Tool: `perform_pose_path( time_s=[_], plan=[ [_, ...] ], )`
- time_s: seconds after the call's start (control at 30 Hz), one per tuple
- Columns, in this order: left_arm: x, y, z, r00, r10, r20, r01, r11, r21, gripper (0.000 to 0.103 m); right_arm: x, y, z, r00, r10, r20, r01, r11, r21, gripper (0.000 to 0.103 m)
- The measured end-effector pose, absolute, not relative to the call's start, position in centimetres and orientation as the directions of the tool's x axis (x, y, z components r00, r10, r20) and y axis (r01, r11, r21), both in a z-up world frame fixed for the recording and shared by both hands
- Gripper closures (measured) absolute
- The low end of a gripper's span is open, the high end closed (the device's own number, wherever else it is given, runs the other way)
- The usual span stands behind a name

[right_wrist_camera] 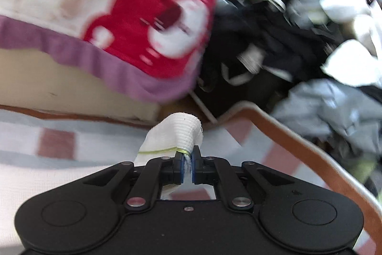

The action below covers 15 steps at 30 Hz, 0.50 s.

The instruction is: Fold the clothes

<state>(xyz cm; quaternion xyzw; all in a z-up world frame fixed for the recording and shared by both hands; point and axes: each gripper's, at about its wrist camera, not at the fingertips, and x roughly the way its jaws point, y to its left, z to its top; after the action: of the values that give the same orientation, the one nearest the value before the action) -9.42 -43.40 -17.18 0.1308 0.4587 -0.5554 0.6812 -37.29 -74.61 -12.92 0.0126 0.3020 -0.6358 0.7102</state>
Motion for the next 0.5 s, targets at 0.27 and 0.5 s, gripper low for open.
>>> perform_pose_path(
  time_s=[0.27,0.5],
  plan=[
    [-10.5,-42.0,-16.2,-0.117,-0.598,-0.793,0.909,0.258,-0.328,0.029,-39.1,-72.2,-13.3,0.019,-0.85,-0.526,0.976,0.129,-0.173,0.043],
    [-3.3,-32.5,-12.4,0.188,-0.566,-0.802,0.91,0.409,-0.076,0.026,-39.4,-68.7,-11.9,0.105,-0.817,-0.567,0.994,0.102,0.037,0.034]
  ],
)
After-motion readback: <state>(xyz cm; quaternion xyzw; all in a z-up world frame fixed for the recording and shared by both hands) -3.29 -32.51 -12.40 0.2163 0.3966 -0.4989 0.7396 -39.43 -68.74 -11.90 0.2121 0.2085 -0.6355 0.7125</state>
